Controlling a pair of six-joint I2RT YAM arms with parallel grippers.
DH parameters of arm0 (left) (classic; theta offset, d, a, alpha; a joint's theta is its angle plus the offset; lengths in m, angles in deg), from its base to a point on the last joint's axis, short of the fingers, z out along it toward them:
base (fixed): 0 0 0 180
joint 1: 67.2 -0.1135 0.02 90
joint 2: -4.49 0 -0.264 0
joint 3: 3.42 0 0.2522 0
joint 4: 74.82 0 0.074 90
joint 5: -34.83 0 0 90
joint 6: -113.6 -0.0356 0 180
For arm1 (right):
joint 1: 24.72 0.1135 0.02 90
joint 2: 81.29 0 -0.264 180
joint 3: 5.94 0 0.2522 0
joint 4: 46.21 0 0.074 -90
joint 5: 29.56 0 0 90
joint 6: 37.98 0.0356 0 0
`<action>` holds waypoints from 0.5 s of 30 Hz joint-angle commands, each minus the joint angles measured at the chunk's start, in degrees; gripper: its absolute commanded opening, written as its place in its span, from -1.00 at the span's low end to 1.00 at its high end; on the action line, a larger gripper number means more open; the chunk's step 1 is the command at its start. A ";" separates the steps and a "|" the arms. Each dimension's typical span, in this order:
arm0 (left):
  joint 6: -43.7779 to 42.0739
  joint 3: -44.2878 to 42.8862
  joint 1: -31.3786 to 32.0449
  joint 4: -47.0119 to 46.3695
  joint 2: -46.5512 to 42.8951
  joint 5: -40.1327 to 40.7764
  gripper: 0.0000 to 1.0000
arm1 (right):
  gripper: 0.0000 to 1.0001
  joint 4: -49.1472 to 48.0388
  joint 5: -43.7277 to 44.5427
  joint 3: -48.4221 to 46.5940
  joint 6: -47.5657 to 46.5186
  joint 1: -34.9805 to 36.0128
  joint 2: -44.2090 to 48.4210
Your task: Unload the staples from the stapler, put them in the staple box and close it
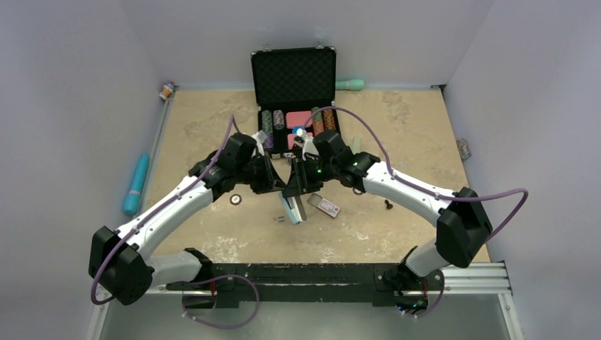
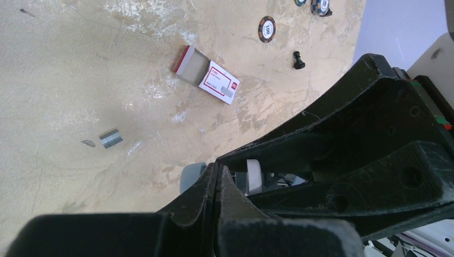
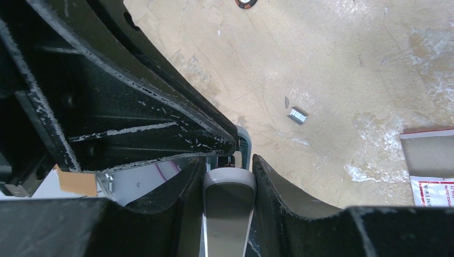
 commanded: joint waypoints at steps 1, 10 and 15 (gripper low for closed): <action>-0.72 -1.03 -0.22 -0.74 -2.12 -0.42 -1.00 | -1.00 -1.94 -0.02 -3.18 -0.45 0.16 -0.57; -0.31 -3.36 -0.17 0.34 -3.20 -1.21 -1.00 | -1.00 -2.23 -0.02 -2.17 -0.15 0.21 0.28; 0.44 -4.46 -0.21 -0.54 -2.04 -3.98 -1.00 | -1.00 -2.43 0.02 -1.96 0.02 0.13 0.60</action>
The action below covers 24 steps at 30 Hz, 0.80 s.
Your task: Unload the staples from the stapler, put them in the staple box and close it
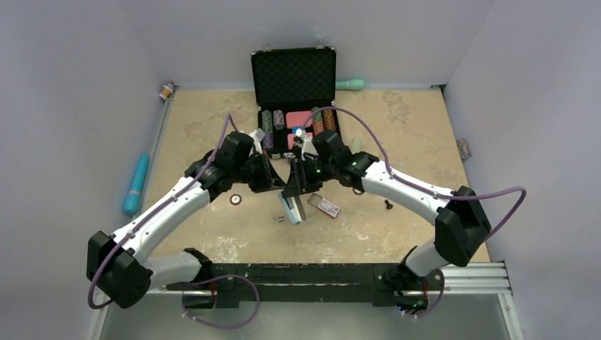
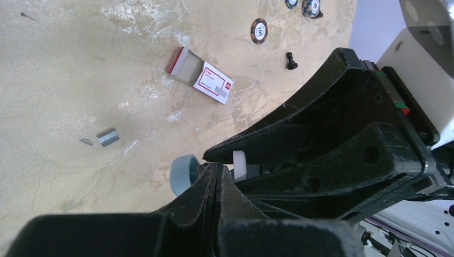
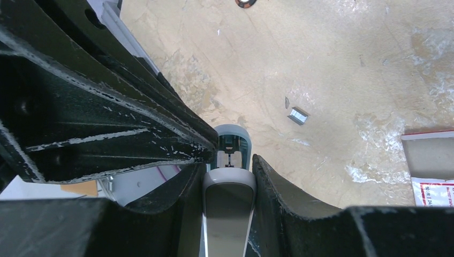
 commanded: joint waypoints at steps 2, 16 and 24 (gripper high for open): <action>0.05 -3.64 -0.21 -1.47 -0.06 -4.46 -1.00 | -1.00 -2.44 0.13 -1.50 -0.11 0.16 1.35; -1.45 1.76 -0.17 0.79 -1.78 -5.34 -1.00 | -1.00 -1.61 1.91 -2.13 -0.47 0.14 1.76; -1.86 4.63 -0.19 2.11 -3.42 -4.72 -1.00 | -1.00 -1.66 2.42 -2.11 -0.07 0.16 2.31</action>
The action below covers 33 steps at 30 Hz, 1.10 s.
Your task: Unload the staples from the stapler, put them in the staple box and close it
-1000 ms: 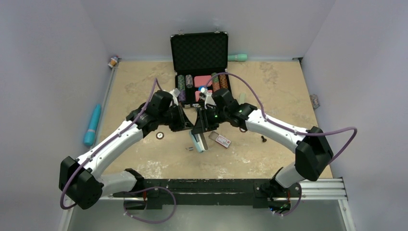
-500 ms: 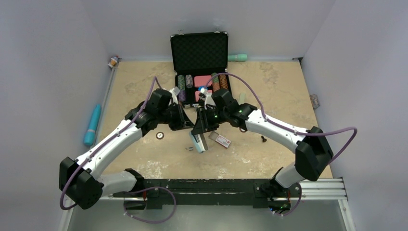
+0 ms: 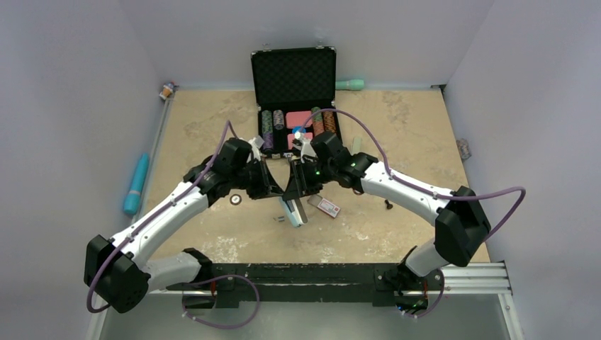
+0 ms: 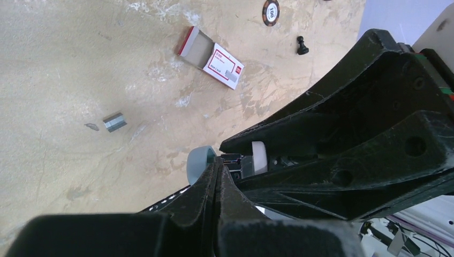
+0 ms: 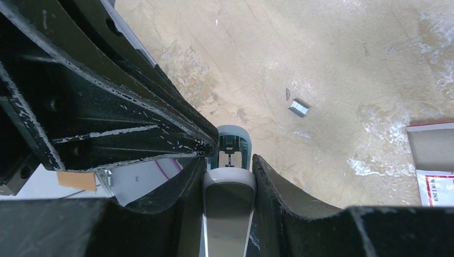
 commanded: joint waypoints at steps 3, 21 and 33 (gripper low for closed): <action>-1.59 1.59 0.22 2.87 -1.79 -2.02 -1.00 | -1.00 -2.98 2.35 -2.22 -0.06 -0.25 2.28; -2.07 6.49 0.22 1.71 -1.25 -1.99 -1.00 | -1.00 -3.36 2.42 -1.72 0.30 -0.31 3.15; -4.43 5.02 -0.36 6.22 -13.02 -0.89 0.22 | -1.00 -5.35 -2.09 -2.54 1.82 -3.22 5.45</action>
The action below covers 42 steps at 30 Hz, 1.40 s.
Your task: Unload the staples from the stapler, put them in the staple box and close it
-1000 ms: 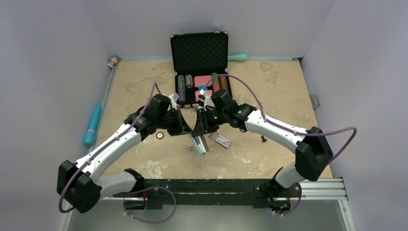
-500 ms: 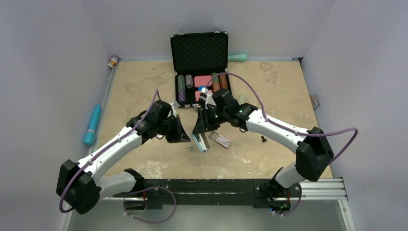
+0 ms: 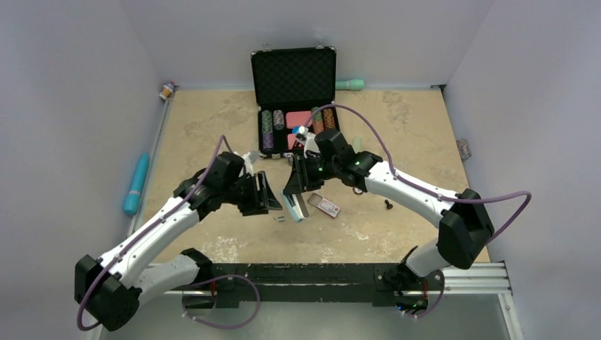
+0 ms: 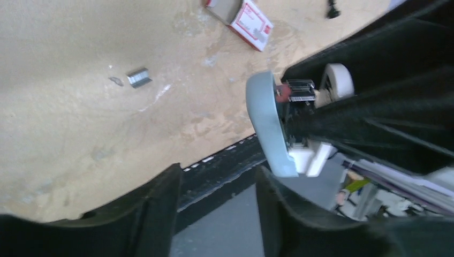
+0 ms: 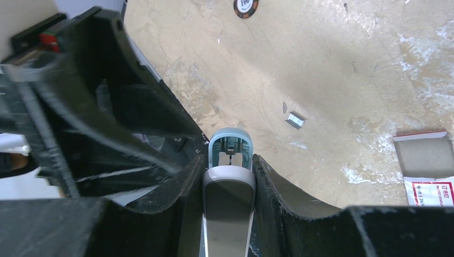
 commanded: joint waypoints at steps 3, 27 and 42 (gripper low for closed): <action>-3.14 0.14 -1.03 -2.11 -13.74 -2.89 0.55 | -1.00 -4.90 -7.86 -3.04 3.49 -5.90 5.71; 10.36 -0.61 -1.42 -53.19 -9.61 -20.17 0.60 | -1.00 -20.24 -23.29 -8.77 22.06 -7.42 11.48; 16.30 -0.55 -1.47 -60.38 -6.63 -19.19 -0.98 | -1.00 -20.83 -23.26 -6.77 21.45 -6.87 11.16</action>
